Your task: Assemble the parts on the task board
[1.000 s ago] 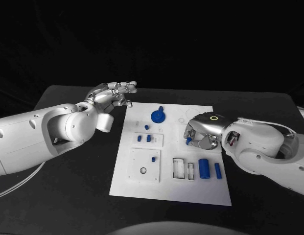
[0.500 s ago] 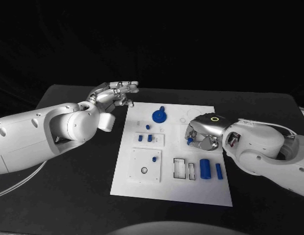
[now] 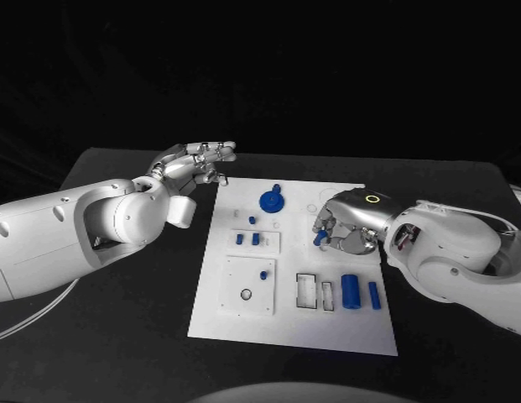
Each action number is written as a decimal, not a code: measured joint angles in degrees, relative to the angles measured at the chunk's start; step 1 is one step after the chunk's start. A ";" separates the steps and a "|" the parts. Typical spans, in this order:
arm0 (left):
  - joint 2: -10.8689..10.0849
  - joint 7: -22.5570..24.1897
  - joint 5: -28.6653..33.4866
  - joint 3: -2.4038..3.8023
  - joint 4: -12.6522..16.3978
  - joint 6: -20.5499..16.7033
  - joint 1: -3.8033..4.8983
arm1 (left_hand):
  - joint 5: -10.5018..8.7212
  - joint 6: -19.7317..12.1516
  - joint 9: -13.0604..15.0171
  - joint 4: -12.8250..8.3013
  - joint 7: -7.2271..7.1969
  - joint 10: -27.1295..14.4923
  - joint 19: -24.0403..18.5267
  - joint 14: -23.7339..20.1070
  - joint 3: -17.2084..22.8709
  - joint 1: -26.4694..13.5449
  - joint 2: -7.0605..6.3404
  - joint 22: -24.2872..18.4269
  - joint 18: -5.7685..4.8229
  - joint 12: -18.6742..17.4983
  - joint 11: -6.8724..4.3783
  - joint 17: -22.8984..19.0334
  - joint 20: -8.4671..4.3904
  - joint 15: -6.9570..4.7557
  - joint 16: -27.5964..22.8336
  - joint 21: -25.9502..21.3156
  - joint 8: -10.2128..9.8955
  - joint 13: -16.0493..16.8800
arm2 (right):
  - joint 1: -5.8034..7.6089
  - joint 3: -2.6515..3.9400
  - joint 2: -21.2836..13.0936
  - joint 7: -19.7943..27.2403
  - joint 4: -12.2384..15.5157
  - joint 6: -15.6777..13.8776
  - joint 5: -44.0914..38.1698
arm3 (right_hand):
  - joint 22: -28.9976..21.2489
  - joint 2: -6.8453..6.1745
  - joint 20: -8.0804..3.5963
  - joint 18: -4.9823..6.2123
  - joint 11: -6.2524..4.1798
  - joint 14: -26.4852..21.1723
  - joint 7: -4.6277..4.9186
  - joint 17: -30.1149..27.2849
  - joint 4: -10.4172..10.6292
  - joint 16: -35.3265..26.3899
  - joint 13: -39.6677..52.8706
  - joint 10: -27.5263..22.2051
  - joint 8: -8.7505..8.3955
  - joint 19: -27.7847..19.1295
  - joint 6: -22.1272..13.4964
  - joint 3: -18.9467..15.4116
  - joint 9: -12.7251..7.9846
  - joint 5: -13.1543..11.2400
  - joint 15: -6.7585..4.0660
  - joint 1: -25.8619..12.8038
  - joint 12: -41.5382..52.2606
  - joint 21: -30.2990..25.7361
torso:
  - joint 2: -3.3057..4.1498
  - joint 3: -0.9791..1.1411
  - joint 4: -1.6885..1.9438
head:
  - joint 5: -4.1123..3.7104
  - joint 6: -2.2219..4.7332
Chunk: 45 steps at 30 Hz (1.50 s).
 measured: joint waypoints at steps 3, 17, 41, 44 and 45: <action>0.07 -0.02 0.00 0.00 -0.03 0.00 0.00 | 0.00 0.00 0.00 0.00 0.00 0.00 0.00 0.00 0.00 0.00 0.00 0.00 0.00 0.00 0.00 0.00 0.00 0.00 0.00 0.00 0.00 0.00 | 0.81 0.22 -0.89 0.00 0.95 -0.54 1.33 | 0.06 0.07 0.00 0.00 -0.20 0.00 0.00 0.00 0.00 0.00 0.00 0.20 0.00 0.00 0.00 0.00 0.03 0.00 0.00 -0.11 -0.22 0.00 | 0.00 -0.02 0.03 | -0.05 0.05; 0.46 -0.13 0.00 0.00 -0.29 0.01 -0.01 | 0.00 0.00 0.00 0.00 0.00 0.00 0.00 0.00 0.00 0.00 0.00 0.01 0.00 0.00 0.00 0.01 0.00 0.00 0.00 0.00 0.00 -0.01 | 0.44 0.17 2.52 0.99 4.54 -2.65 7.38 | 0.05 -0.10 0.00 0.00 -0.19 0.00 -0.01 0.04 0.17 0.00 -0.01 0.20 -0.04 0.00 -0.02 0.16 0.05 -0.08 0.00 -0.71 -0.23 -0.06 | 0.05 -0.01 -0.03 | 0.86 0.02; 0.99 -0.19 0.00 0.00 -0.53 0.20 0.00 | 0.00 0.00 0.00 0.00 0.00 -0.20 0.00 0.00 0.00 0.00 0.00 0.01 0.00 0.32 0.21 -0.05 0.00 0.00 0.00 0.00 0.00 0.04 | -6.67 -1.75 14.69 6.25 -2.18 -3.06 6.69 | -0.05 -0.11 0.01 0.00 -0.18 0.00 0.07 0.02 -0.16 0.00 -0.01 0.20 -0.35 -0.01 -0.13 0.48 0.01 -0.21 0.01 -0.71 -0.75 -0.06 | 0.11 -0.04 0.04 | 2.97 -0.82; 1.00 -0.19 0.00 0.00 -0.53 0.23 0.00 | 0.00 0.00 0.00 0.00 0.00 -0.20 0.00 0.00 0.00 0.00 0.00 0.01 0.00 0.32 0.21 -0.05 0.00 0.00 0.00 0.00 0.00 0.04 | -6.96 -1.86 15.18 6.37 -3.06 -2.79 6.06 | -0.05 -0.11 0.01 0.00 -0.18 0.00 0.07 0.02 -0.16 0.00 -0.02 0.20 -0.39 -0.01 -0.13 0.48 0.02 -0.21 0.01 -0.71 -0.75 -0.06 | 0.12 -0.03 0.04 | 3.04 -0.87; 1.00 -0.19 0.00 0.00 -0.53 0.24 0.00 | 0.00 0.00 0.00 0.00 0.00 -0.20 0.00 0.00 0.00 0.00 0.00 0.01 0.00 0.32 0.21 -0.05 0.00 0.00 0.00 0.00 0.00 0.04 | -7.04 -1.89 15.29 6.37 -3.28 -2.69 5.85 | -0.05 -0.11 0.01 0.00 -0.18 0.00 0.10 0.02 -0.16 0.00 -0.02 0.20 -0.39 -0.01 -0.11 0.48 0.02 -0.21 0.01 -0.71 -0.75 -0.06 | 0.12 -0.03 0.04 | 3.07 -0.88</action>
